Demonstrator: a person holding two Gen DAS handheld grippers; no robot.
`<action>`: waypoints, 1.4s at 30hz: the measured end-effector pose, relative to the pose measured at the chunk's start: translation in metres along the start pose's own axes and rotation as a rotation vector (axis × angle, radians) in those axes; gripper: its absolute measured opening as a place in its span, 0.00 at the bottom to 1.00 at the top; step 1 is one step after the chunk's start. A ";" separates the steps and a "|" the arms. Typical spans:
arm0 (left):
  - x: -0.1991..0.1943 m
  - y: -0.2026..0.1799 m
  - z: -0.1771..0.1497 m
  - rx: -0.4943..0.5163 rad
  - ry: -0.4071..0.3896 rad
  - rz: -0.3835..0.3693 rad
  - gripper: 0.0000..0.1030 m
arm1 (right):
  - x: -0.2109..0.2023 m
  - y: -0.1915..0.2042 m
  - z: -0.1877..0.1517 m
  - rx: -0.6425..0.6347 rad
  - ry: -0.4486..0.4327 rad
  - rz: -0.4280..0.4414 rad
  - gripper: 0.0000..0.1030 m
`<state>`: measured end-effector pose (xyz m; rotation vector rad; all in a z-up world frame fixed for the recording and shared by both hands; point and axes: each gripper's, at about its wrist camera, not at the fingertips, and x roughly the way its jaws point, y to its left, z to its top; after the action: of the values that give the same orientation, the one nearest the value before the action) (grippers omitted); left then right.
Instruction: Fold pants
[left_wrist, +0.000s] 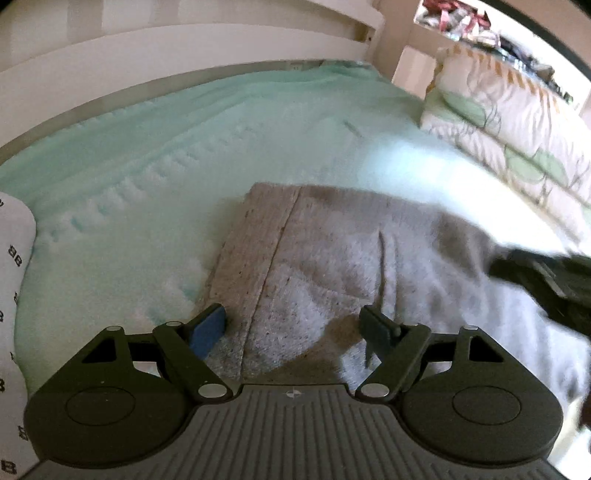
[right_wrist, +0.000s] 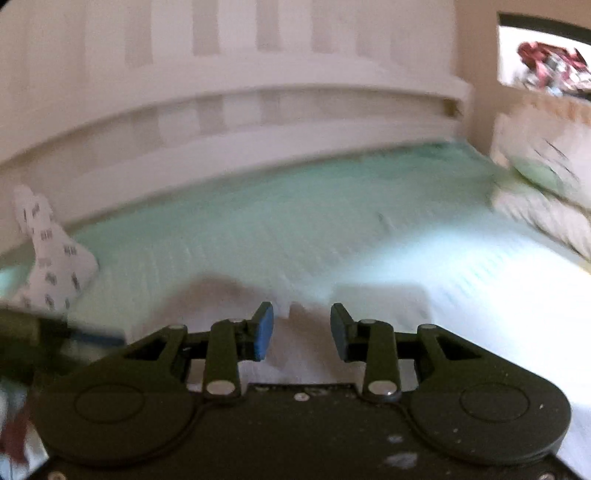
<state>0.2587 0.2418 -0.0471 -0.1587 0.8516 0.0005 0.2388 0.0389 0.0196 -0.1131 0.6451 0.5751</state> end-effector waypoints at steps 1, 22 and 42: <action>0.003 -0.001 -0.001 0.007 0.005 0.008 0.79 | -0.008 -0.002 -0.010 0.004 0.023 -0.018 0.35; -0.041 -0.089 -0.045 0.286 -0.116 -0.008 0.89 | -0.102 -0.044 -0.133 0.142 0.062 -0.210 0.39; 0.013 -0.142 -0.067 0.466 0.053 -0.096 0.94 | -0.145 -0.258 -0.190 0.333 0.075 -0.510 0.43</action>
<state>0.2266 0.0915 -0.0806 0.2397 0.8749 -0.2914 0.1818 -0.2981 -0.0652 0.0152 0.7436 -0.0310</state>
